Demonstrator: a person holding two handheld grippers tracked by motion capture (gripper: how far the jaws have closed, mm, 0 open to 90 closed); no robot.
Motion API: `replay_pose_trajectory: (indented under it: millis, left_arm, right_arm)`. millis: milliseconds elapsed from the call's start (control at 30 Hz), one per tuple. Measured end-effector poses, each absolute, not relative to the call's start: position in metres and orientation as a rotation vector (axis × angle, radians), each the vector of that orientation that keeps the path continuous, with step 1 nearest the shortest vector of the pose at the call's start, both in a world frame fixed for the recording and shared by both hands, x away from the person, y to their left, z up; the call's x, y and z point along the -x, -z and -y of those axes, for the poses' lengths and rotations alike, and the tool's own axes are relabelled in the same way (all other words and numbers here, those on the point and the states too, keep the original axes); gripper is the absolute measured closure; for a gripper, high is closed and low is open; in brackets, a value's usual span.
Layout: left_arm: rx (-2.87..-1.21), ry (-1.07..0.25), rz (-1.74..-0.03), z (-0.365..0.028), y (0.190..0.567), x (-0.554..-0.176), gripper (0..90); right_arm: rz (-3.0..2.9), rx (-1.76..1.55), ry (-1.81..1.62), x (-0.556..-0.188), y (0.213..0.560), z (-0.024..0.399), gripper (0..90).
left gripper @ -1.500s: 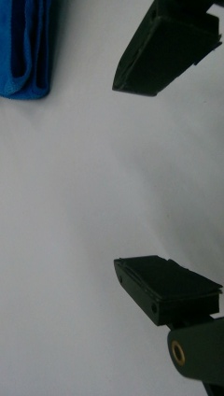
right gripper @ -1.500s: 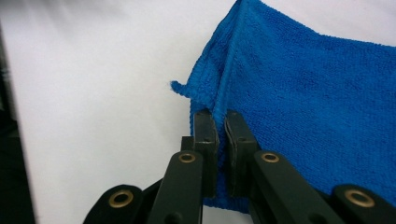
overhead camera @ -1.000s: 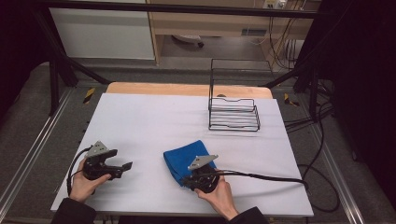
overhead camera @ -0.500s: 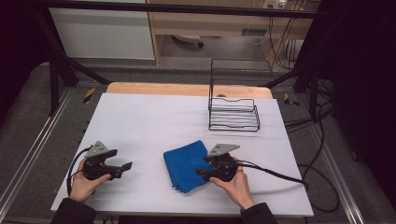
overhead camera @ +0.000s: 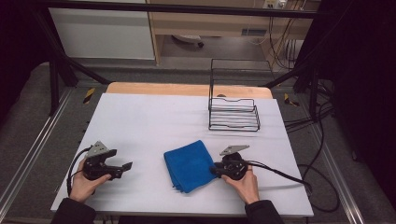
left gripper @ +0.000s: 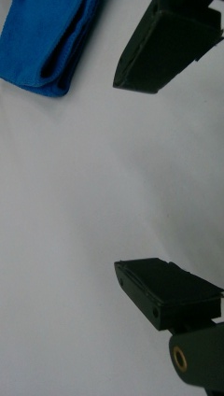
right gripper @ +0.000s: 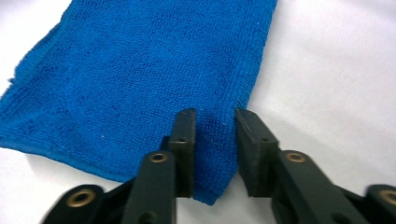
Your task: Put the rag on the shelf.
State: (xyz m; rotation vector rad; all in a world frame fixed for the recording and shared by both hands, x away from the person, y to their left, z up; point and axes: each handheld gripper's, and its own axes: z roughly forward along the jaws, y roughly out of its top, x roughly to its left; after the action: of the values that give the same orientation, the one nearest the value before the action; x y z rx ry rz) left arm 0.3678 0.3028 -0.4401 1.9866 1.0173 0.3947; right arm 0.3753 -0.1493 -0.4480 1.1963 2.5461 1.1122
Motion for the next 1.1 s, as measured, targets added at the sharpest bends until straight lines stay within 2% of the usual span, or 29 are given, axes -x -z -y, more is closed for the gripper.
replay_pose_trajectory:
  millis: [200, 833, 867, 933, 1033, 1100]
  left_arm:
    - [-1.984, -0.396, -1.022, -0.302, 0.44, -0.368, 10.3]
    - [-1.984, -0.394, -1.022, -0.302, 0.44, -0.368, 10.1]
    - [-1.984, -0.394, -1.022, -0.302, 0.44, -0.368, 10.1]
    - [-1.986, -0.395, -1.02, -0.301, 0.44, -0.368, 10.1]
    - [-1.988, -0.395, -1.02, -0.301, 0.44, -0.368, 10.1]
    - [-1.99, -0.395, -1.022, -0.3, 0.441, -0.369, 10.1]
  right_arm:
    - [-2.54, -1.256, -1.126, -0.374, 0.446, 0.15, 85.5]
    - [-2.438, -1.404, -1.073, -0.339, 0.434, 0.169, 86.3]
    - [-2.439, -1.406, -1.069, -0.338, 0.436, 0.169, 83.4]
    - [-2.436, -1.379, -1.058, -0.34, 0.439, 0.169, 68.1]
    - [-2.398, -1.287, -1.114, -0.351, 0.436, 0.171, 52.7]
    - [-2.35, -1.262, -1.175, -0.364, 0.432, 0.173, 50.0]
